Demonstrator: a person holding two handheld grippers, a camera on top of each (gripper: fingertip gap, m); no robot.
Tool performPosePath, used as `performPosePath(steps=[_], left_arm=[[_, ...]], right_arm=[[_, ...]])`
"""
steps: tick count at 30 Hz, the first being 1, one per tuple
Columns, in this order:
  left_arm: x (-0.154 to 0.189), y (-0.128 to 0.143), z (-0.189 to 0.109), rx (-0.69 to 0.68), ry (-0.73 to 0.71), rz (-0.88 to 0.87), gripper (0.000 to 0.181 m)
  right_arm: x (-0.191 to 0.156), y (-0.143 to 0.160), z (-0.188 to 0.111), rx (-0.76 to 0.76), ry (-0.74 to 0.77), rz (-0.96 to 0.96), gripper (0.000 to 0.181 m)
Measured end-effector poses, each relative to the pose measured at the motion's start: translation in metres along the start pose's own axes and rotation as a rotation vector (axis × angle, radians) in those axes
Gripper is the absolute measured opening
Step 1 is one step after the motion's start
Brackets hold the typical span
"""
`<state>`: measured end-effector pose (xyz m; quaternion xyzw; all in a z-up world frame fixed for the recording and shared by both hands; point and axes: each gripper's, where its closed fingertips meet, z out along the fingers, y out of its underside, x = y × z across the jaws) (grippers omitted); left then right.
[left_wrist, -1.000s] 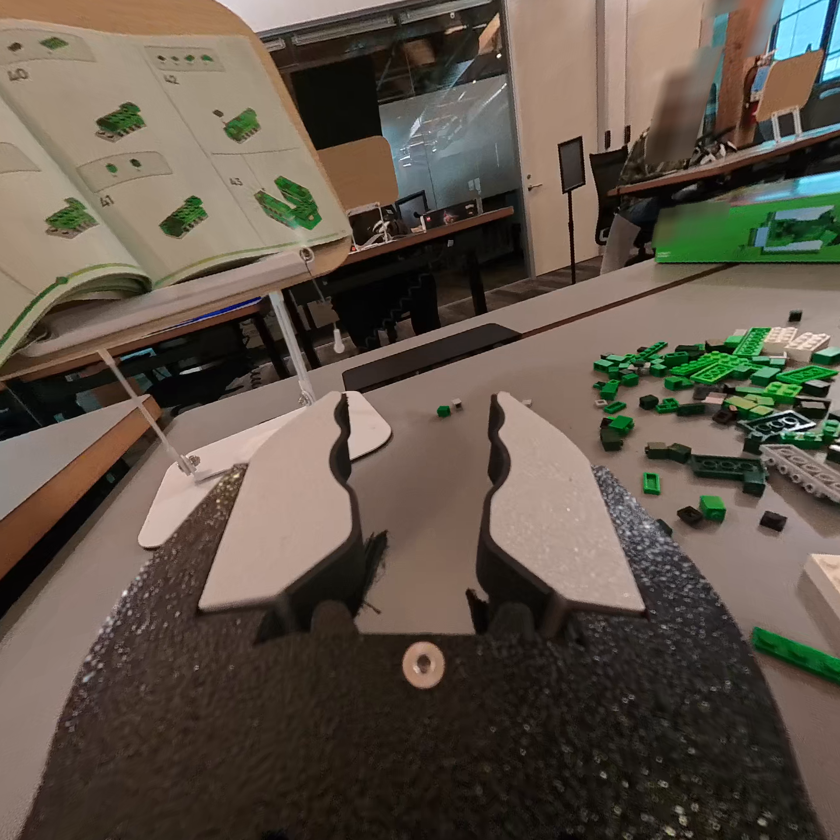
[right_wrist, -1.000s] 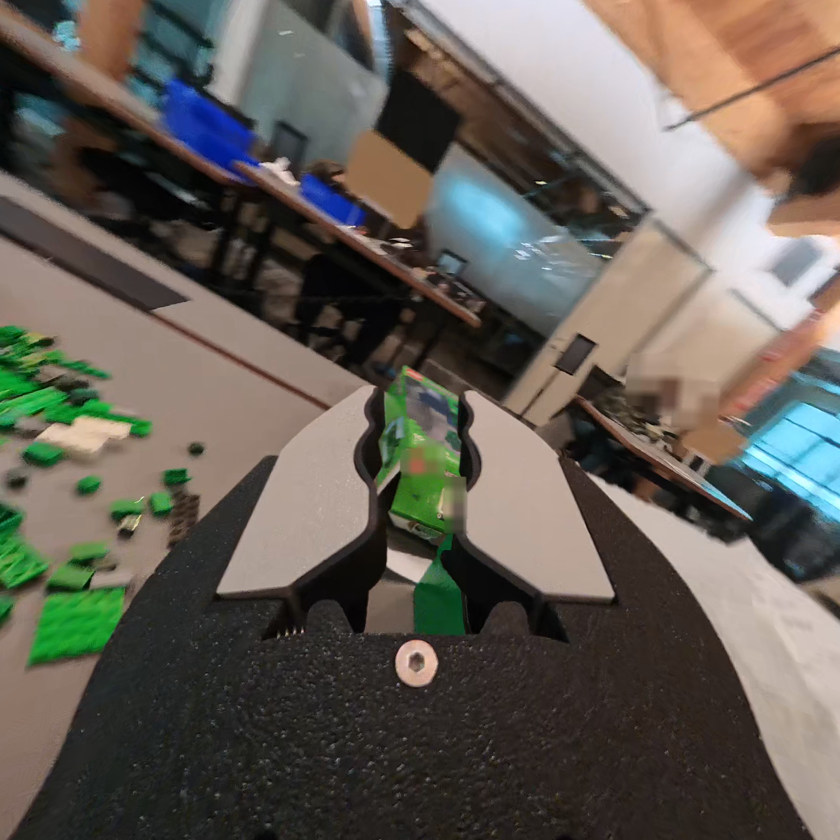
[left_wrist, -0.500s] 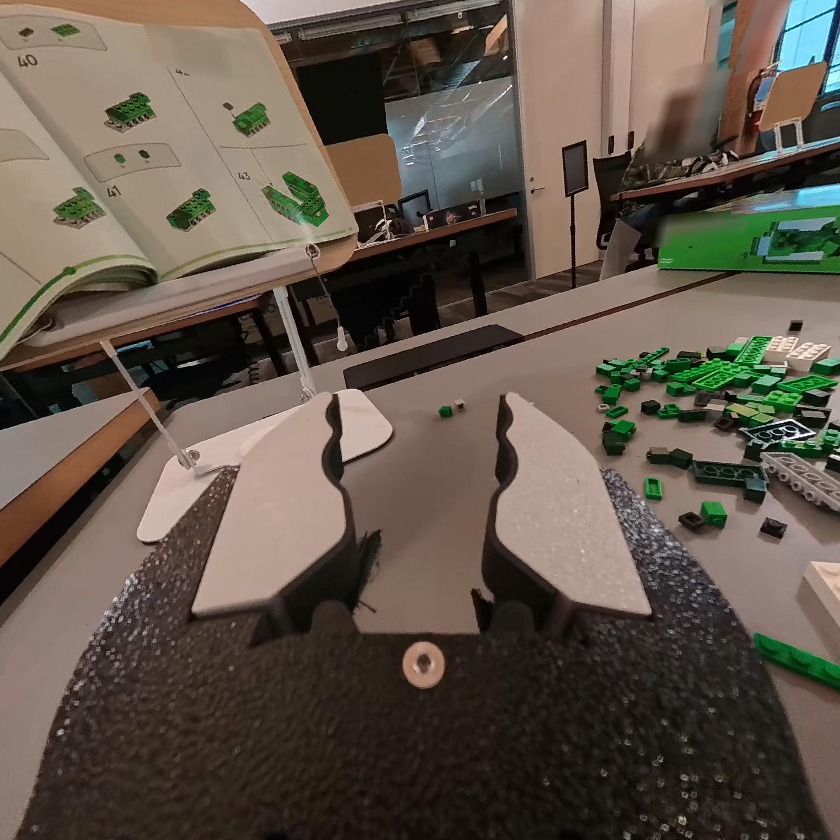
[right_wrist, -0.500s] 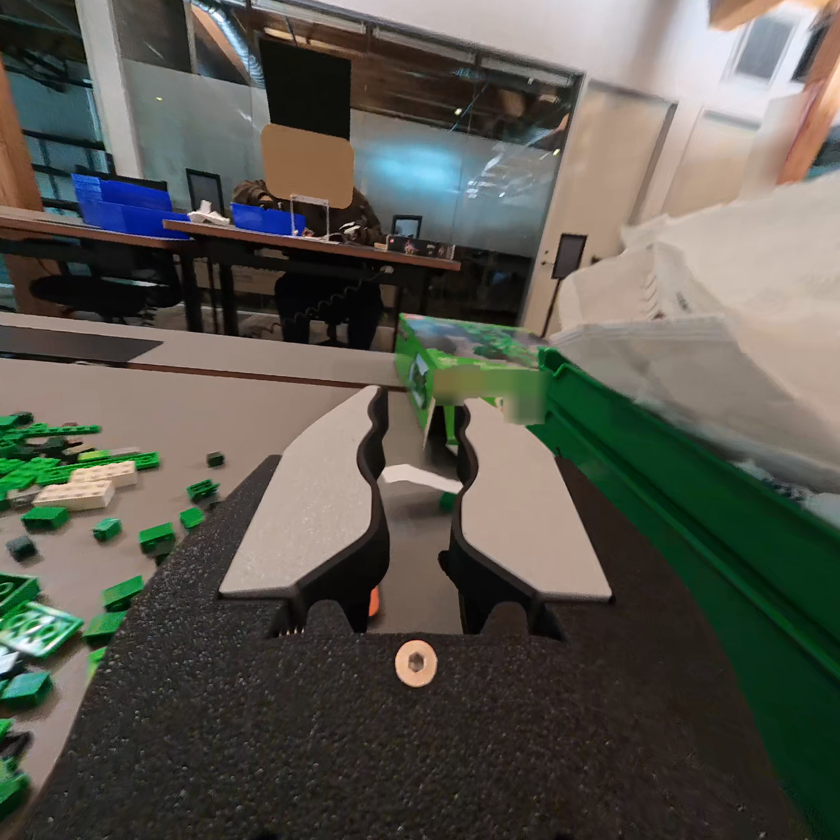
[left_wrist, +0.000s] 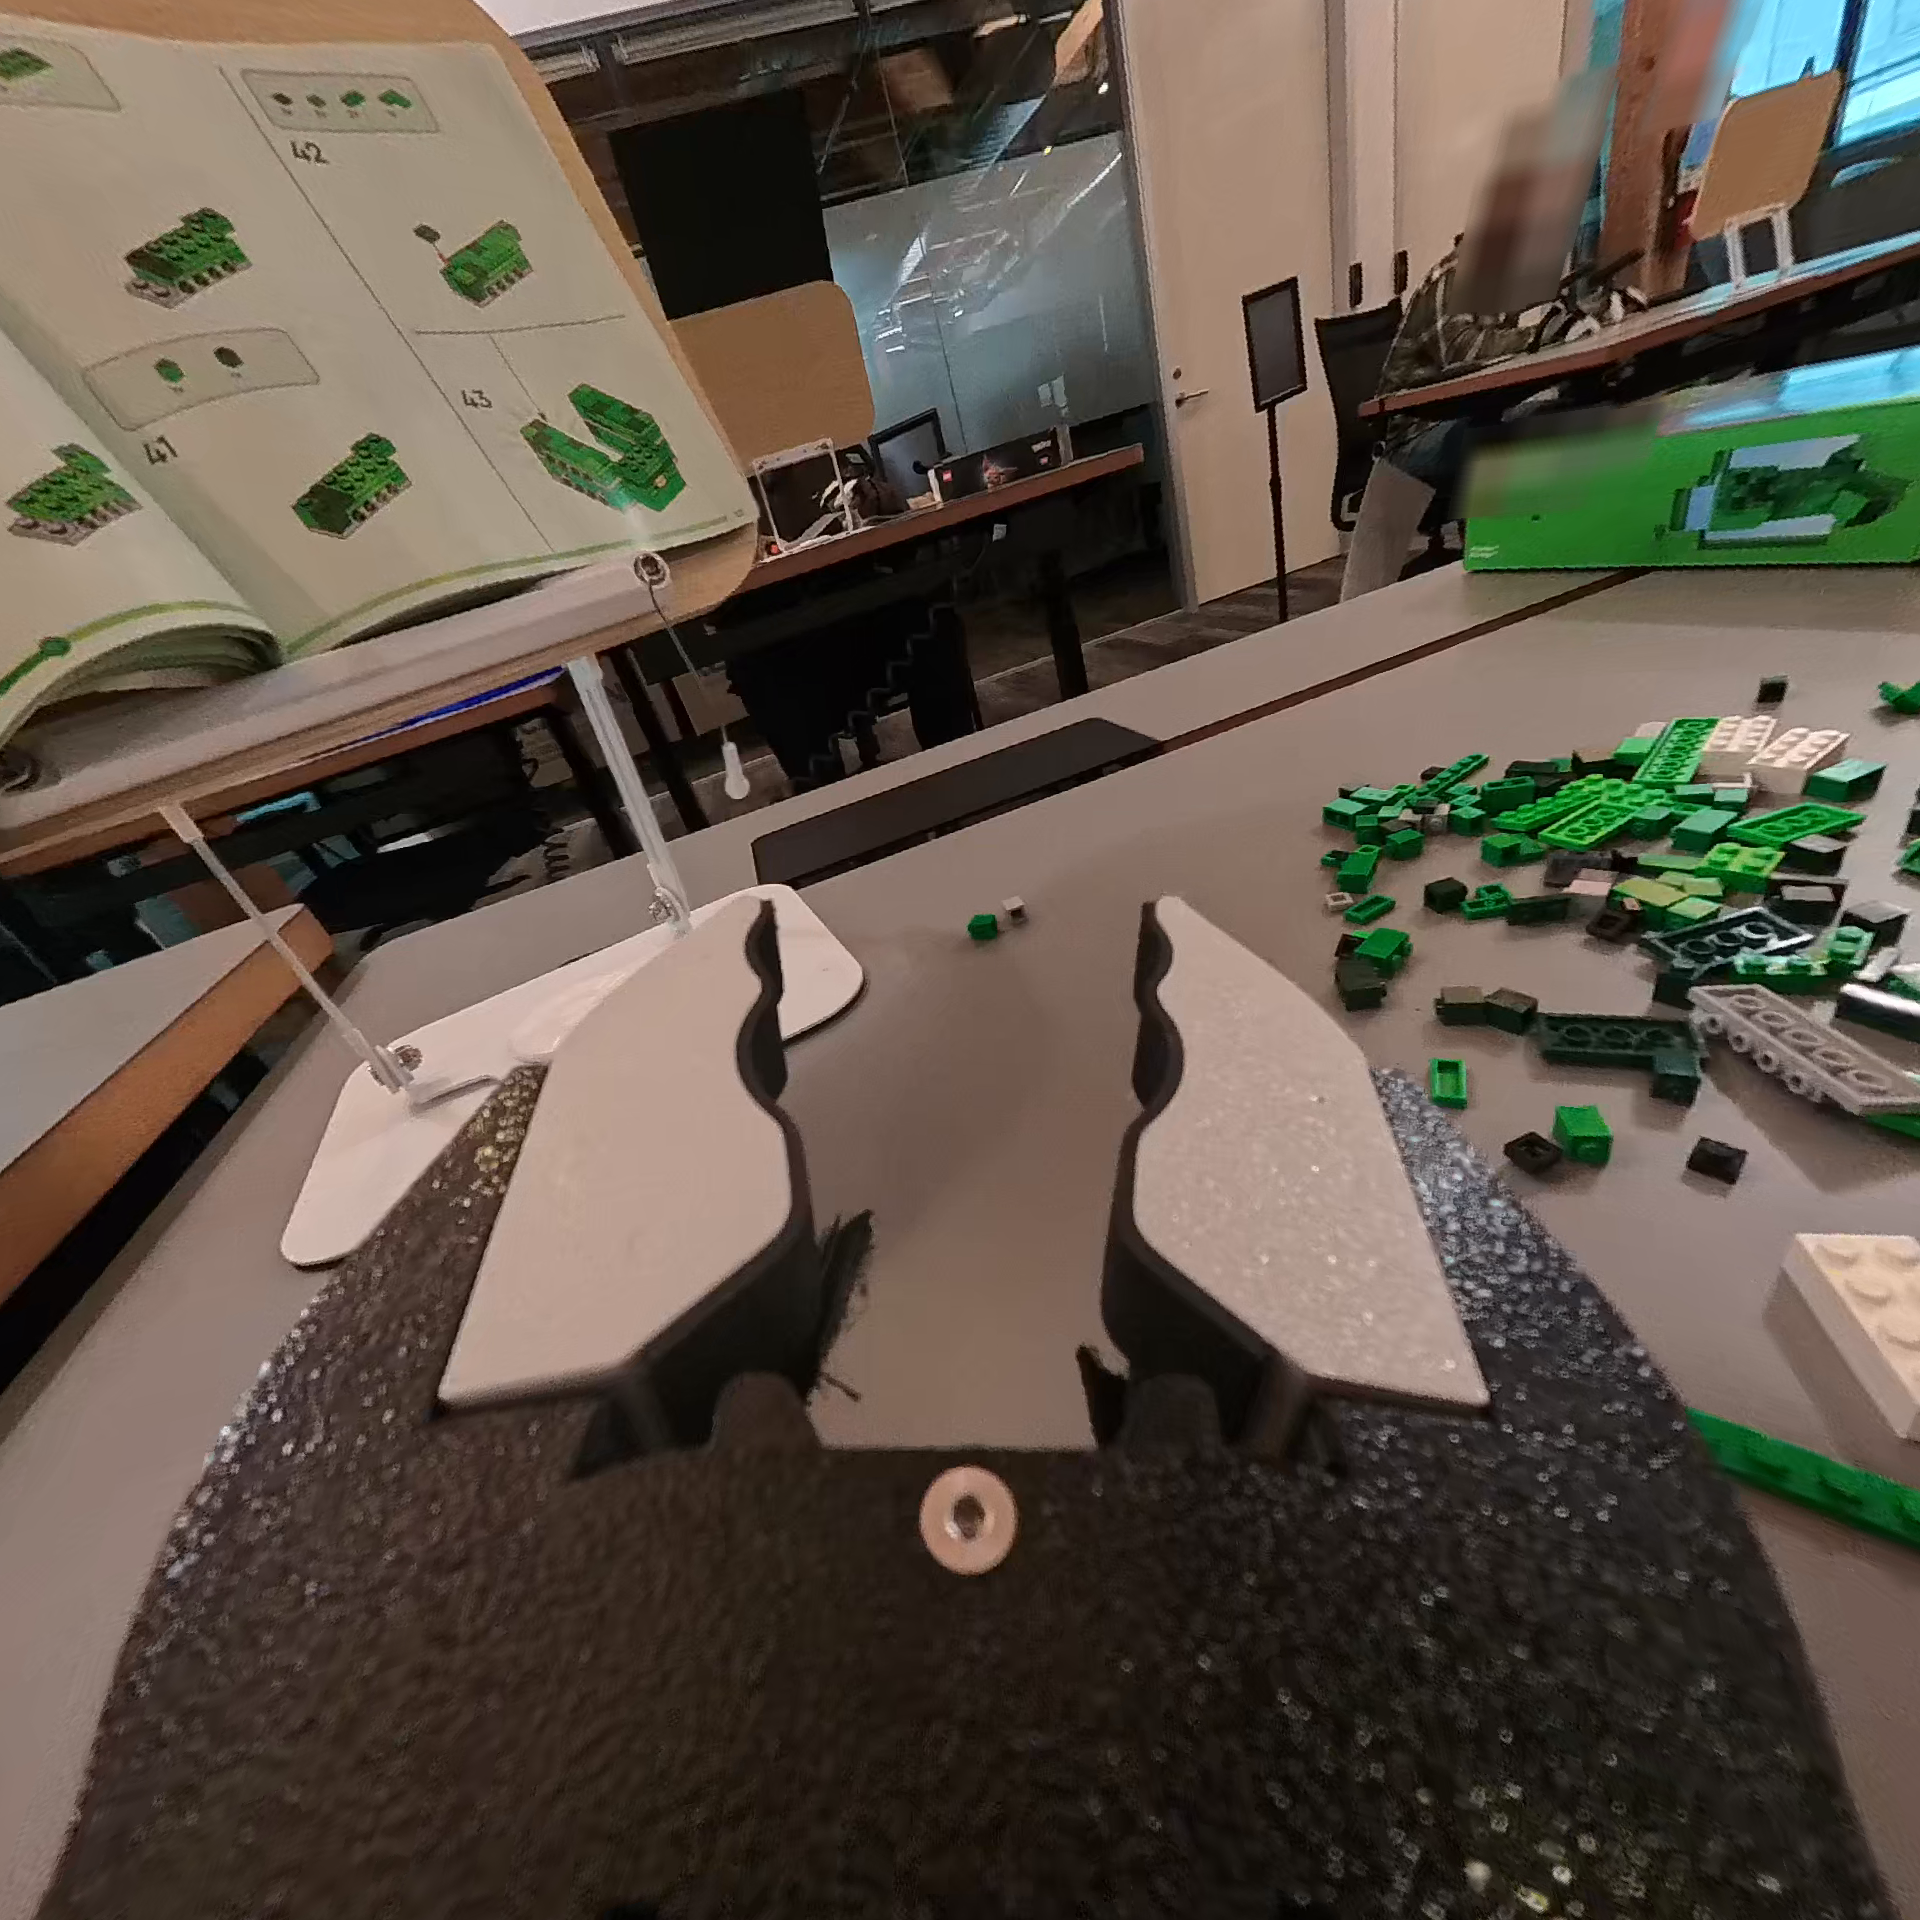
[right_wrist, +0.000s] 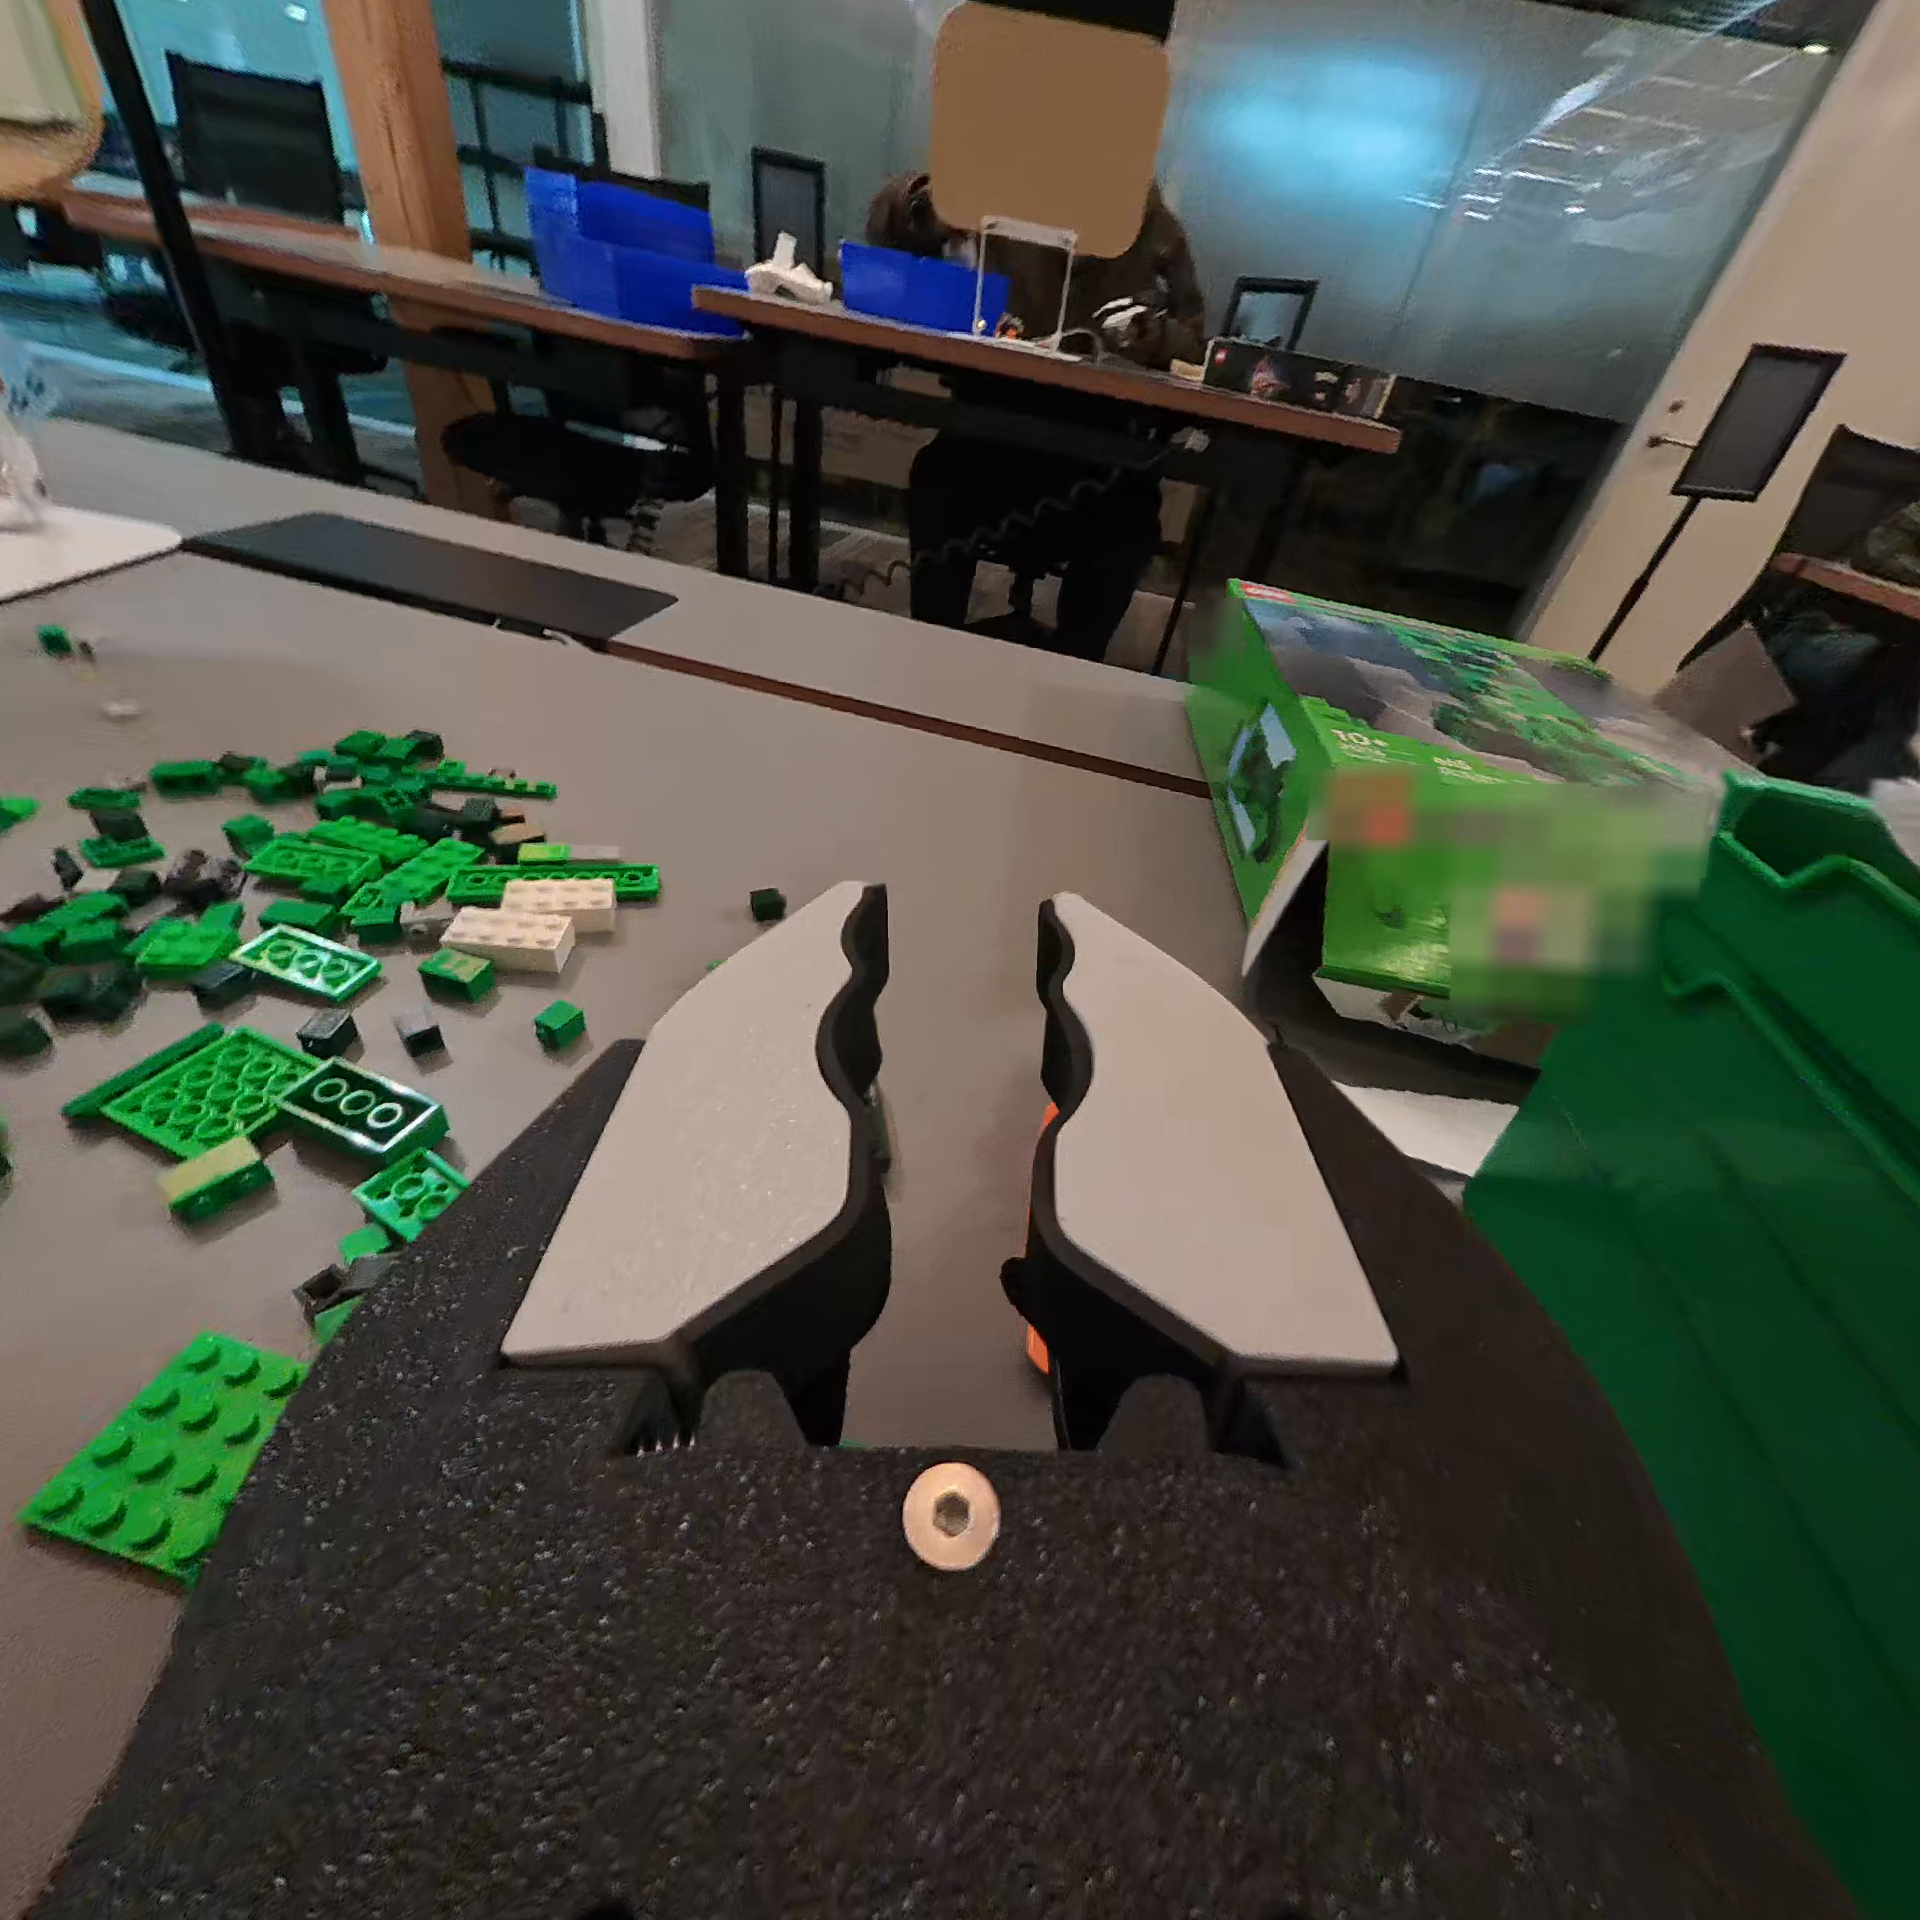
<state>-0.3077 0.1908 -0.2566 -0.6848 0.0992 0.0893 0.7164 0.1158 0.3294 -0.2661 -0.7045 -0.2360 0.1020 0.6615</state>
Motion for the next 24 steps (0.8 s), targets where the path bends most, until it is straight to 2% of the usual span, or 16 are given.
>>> performPosePath(steps=[4, 9, 16, 20, 24], left_arm=[[-0.002, 0.001, 0.005, -0.034, -0.051, 0.123, 0.065], [-0.015, -0.006, 0.035, -0.093, -0.16, 0.458, 0.06], [-0.033, -0.04, 0.117, -0.083, -0.26, 0.673, 0.052], [-0.057, -0.057, 0.17, -0.115, -0.381, 0.887, 0.061], [-0.074, -0.057, 0.211, -0.207, -0.409, 1.048, 0.067]], right_arm=[[-0.012, 0.002, 0.004, -0.025, -0.033, -0.054, 0.026], [-0.021, 0.003, 0.006, -0.041, -0.063, -0.105, 0.026], [-0.026, 0.004, 0.007, -0.049, -0.087, -0.11, 0.025], [-0.027, 0.006, 0.008, -0.061, -0.092, -0.122, 0.025], [-0.028, 0.01, 0.009, -0.088, -0.092, -0.169, 0.024]])
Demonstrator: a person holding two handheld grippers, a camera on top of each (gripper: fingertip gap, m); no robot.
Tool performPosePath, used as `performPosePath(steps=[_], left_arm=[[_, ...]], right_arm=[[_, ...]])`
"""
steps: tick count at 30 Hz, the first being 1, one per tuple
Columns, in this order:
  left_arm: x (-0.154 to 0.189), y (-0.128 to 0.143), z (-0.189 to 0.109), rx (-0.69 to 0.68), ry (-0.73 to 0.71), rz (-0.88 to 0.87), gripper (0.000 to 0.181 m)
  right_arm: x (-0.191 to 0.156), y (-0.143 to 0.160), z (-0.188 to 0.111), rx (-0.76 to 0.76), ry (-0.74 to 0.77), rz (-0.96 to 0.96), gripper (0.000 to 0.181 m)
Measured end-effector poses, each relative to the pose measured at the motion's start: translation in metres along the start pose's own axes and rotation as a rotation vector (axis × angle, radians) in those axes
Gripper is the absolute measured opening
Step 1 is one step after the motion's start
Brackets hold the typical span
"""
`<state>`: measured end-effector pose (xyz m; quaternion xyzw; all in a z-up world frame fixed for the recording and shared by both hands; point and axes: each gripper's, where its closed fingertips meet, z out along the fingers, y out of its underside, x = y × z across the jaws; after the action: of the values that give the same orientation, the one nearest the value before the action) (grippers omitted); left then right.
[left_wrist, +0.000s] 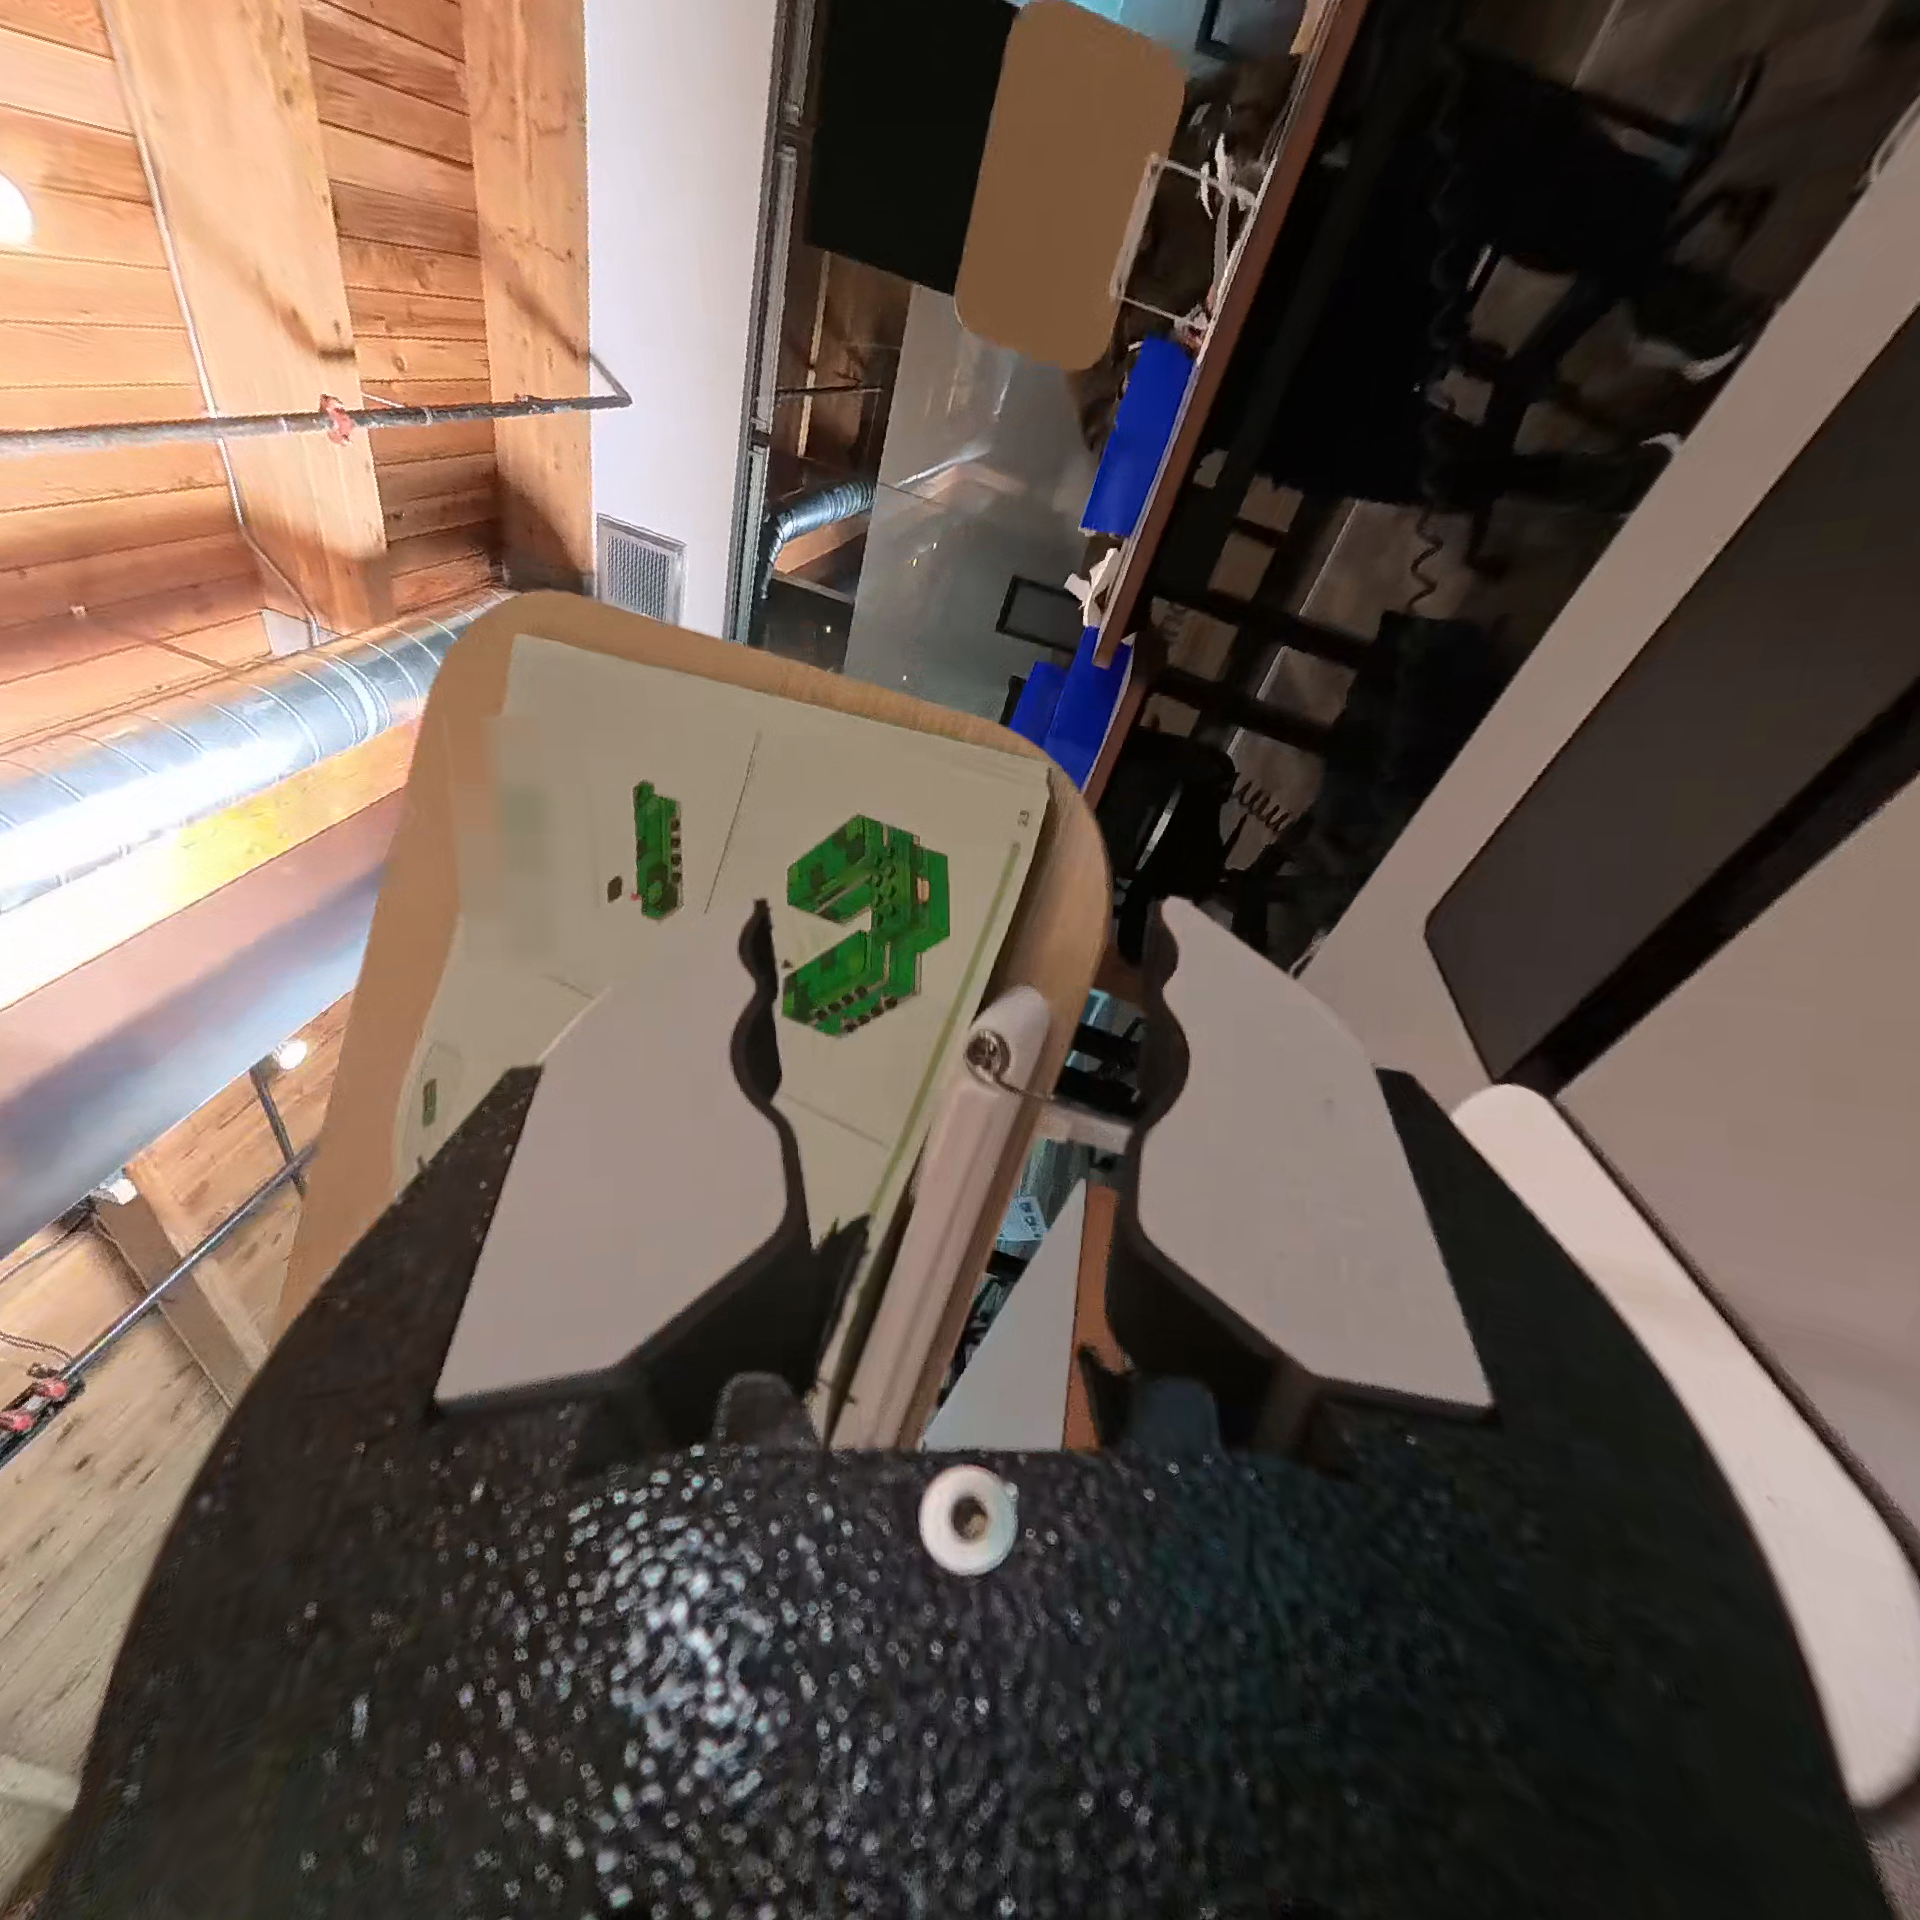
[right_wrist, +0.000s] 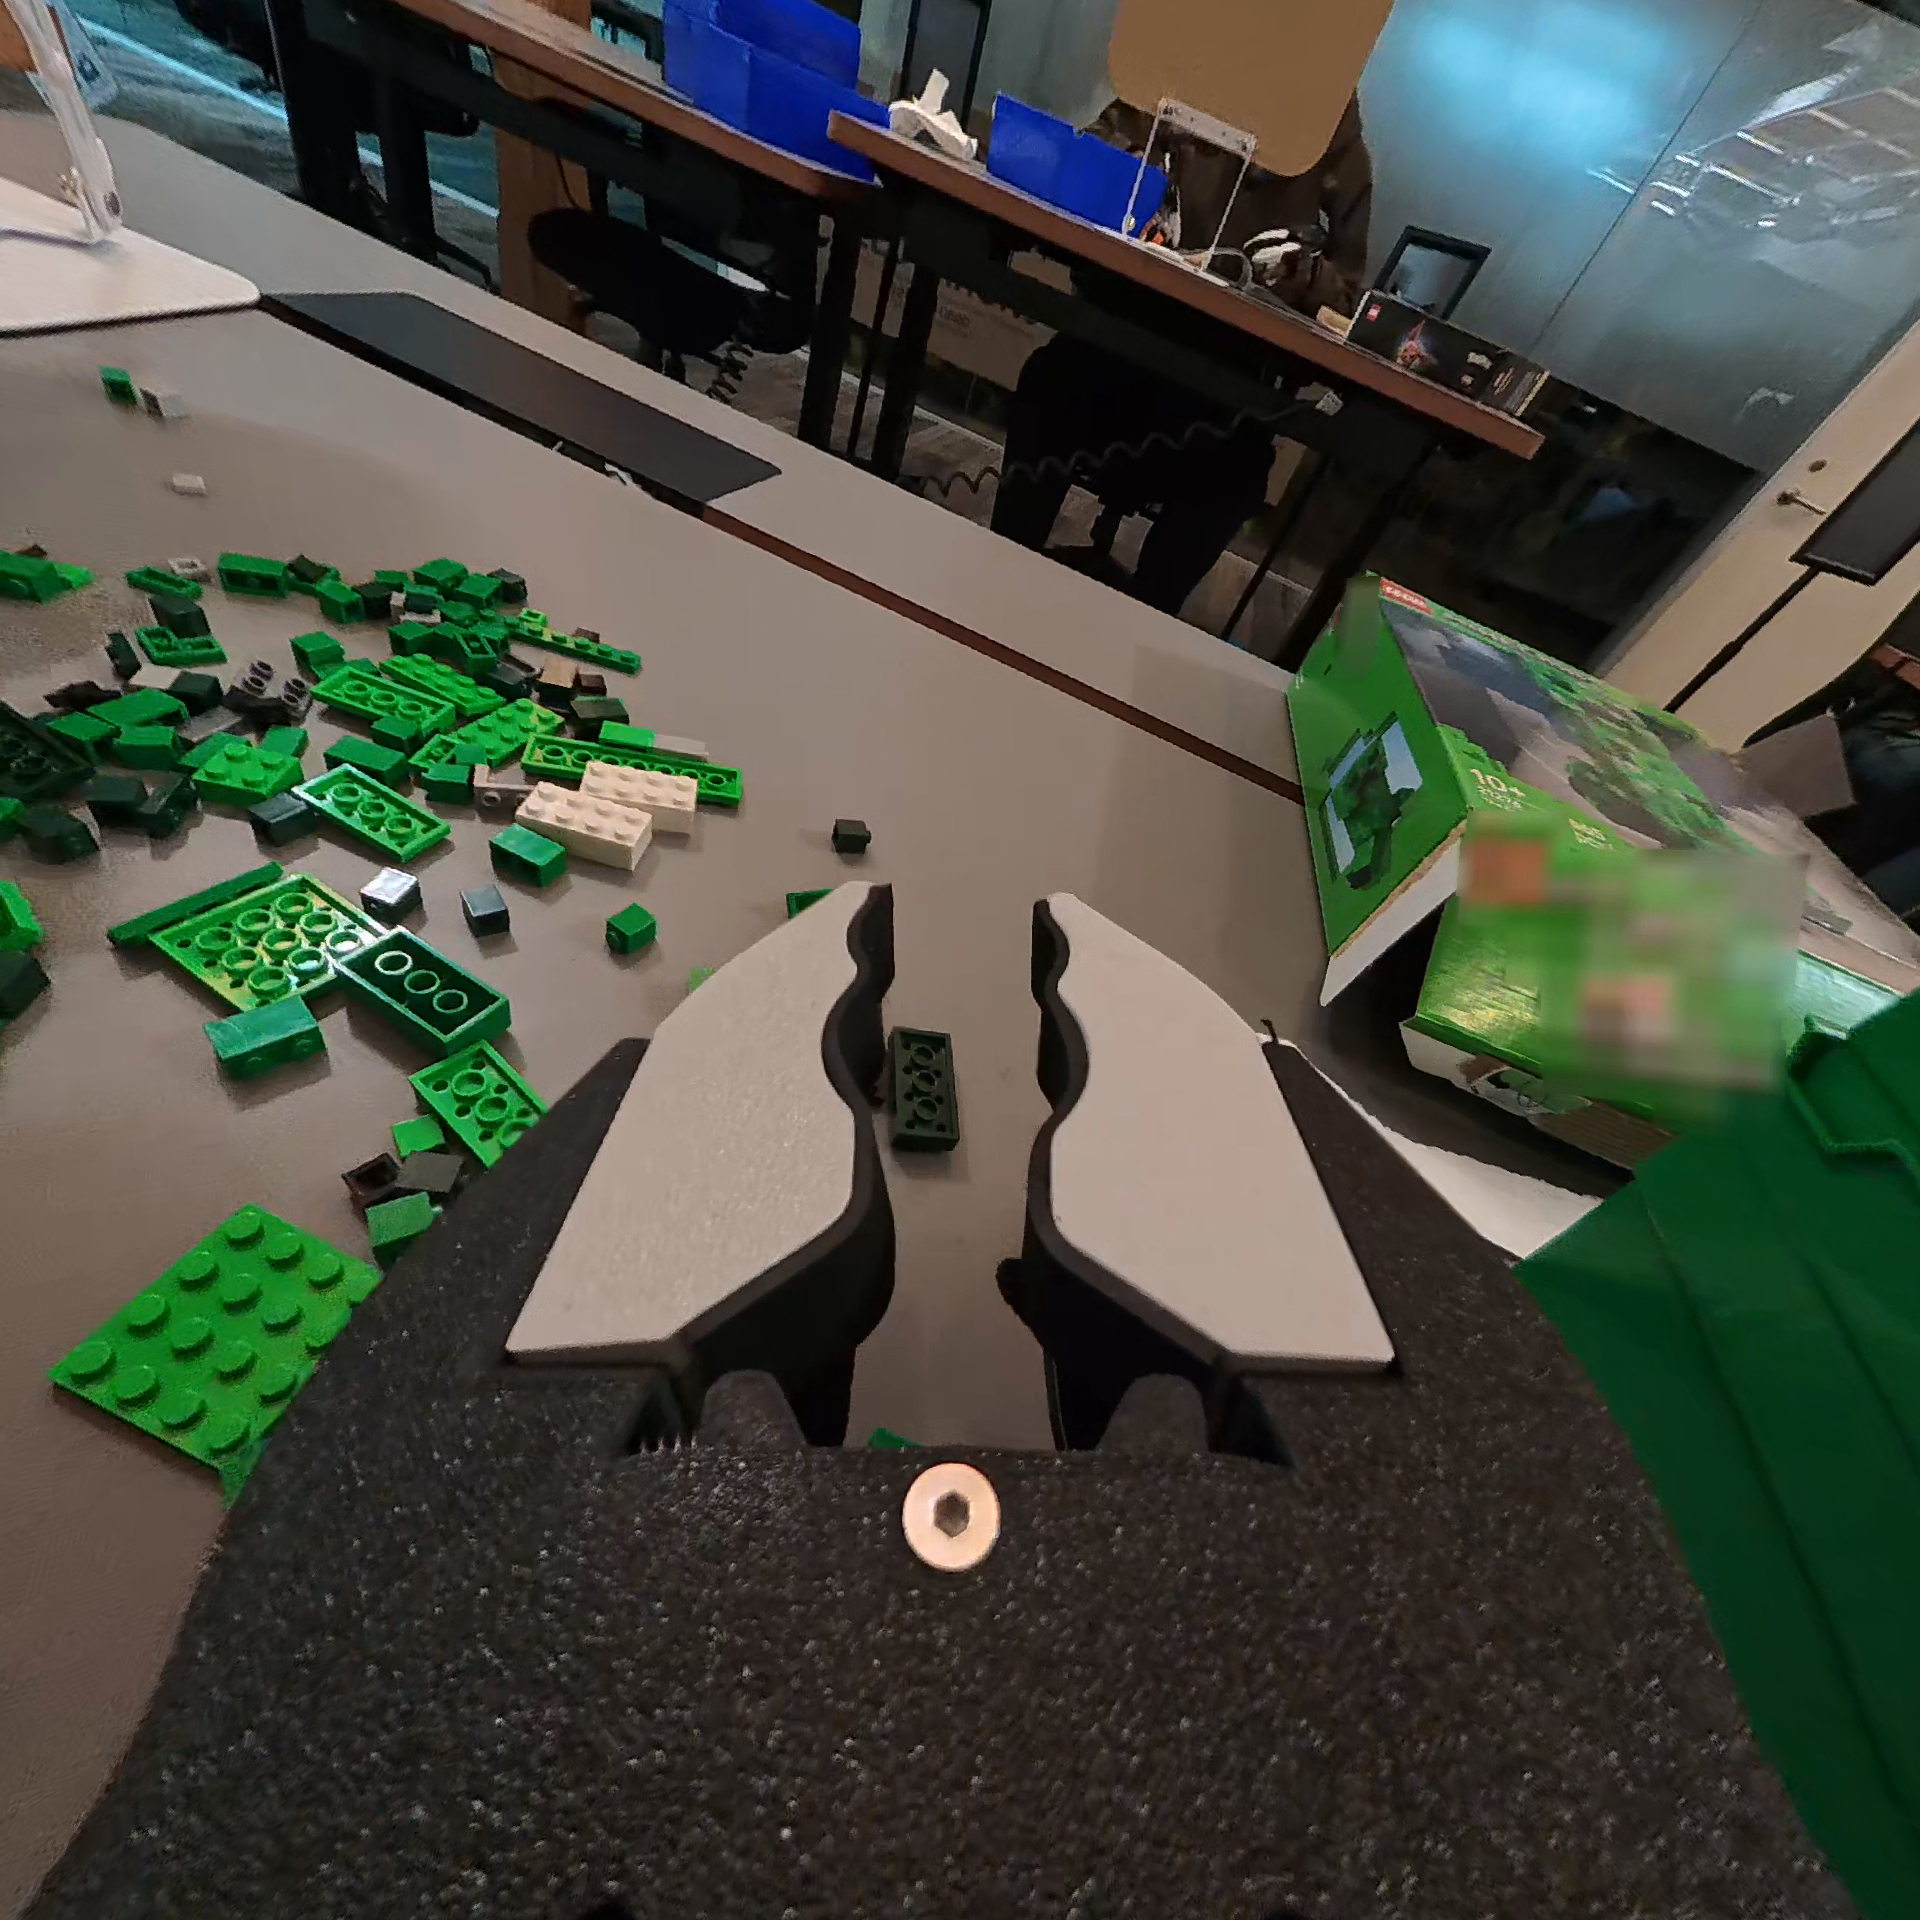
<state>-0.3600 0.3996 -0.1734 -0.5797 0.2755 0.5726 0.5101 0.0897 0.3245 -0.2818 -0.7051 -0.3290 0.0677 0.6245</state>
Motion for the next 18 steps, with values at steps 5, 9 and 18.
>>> performPosePath(steps=[5, 9, 18], left_arm=[[-0.003, 0.007, 0.03, -0.029, 0.037, -0.039, 0.06], [0.002, 0.011, 0.043, -0.037, 0.102, -0.02, 0.046], [0.013, 0.021, 0.054, -0.066, 0.159, 0.033, 0.036]], right_arm=[[0.001, 0.006, 0.002, -0.05, 0.029, -0.111, 0.024], [-0.002, 0.01, 0.005, -0.083, 0.036, -0.177, 0.024], [-0.006, 0.006, 0.004, -0.051, 0.003, -0.112, 0.023]])
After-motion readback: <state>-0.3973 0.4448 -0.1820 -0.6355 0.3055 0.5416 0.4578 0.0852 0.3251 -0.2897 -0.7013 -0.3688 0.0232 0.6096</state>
